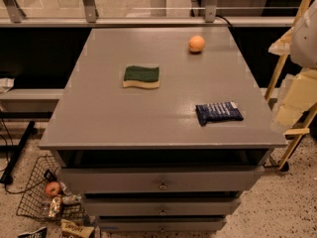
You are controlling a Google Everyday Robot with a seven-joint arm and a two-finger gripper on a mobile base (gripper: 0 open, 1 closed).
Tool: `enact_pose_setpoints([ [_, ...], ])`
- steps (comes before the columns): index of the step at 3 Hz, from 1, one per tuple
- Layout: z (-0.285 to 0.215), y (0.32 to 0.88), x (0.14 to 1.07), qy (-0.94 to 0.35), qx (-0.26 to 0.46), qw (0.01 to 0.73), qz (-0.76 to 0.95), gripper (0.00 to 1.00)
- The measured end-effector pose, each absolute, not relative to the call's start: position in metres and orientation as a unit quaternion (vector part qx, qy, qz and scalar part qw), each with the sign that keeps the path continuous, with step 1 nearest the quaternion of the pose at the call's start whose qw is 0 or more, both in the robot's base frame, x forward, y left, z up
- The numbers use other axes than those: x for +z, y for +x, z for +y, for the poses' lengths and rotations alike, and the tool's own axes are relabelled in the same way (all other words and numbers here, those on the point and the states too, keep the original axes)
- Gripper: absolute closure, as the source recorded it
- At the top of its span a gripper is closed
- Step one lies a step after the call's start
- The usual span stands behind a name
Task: Move orange near rxbar blueberry
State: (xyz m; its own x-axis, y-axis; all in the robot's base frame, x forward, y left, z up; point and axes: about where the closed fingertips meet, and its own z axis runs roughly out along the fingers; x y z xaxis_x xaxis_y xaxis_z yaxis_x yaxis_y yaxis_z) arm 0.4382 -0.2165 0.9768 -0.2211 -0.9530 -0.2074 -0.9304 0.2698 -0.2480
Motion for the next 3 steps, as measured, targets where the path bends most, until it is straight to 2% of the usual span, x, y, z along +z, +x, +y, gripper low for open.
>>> enact_pose_setpoints([
  [1, -0.216, 0.438, 0.977, -0.603, -0.035, 0.160, 0.781, 0.00],
  [2, -0.225, 0.450, 0.978, -0.572, -0.045, 0.191, 0.796, 0.00],
  [3, -0.240, 0.495, 0.981, -0.533, -0.034, 0.261, 0.804, 0.00],
])
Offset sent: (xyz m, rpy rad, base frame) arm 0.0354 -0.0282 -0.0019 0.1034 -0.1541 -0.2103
